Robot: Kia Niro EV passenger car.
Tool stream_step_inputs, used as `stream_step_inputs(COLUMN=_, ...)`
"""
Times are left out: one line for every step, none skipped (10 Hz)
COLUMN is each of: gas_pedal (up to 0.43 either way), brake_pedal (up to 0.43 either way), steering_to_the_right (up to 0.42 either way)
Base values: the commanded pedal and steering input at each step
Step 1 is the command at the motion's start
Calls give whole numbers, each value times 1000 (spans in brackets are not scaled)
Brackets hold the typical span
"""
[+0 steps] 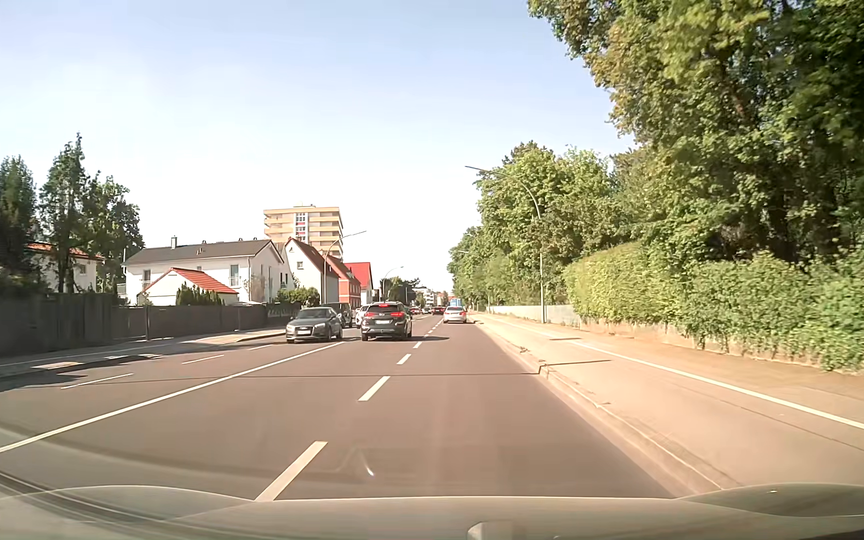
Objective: Follow the waypoints while adhering to traffic rules and regulations
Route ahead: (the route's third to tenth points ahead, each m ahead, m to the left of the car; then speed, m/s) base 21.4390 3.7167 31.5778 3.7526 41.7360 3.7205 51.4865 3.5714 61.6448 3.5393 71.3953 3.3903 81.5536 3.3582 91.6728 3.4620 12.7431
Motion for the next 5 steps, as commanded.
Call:
stream_step_inputs(gas_pedal=79, brake_pedal=0, steering_to_the_right=-3)
stream_step_inputs(gas_pedal=79, brake_pedal=0, steering_to_the_right=-3)
stream_step_inputs(gas_pedal=79, brake_pedal=0, steering_to_the_right=-3)
stream_step_inputs(gas_pedal=79, brake_pedal=0, steering_to_the_right=-3)
stream_step_inputs(gas_pedal=79, brake_pedal=0, steering_to_the_right=-3)
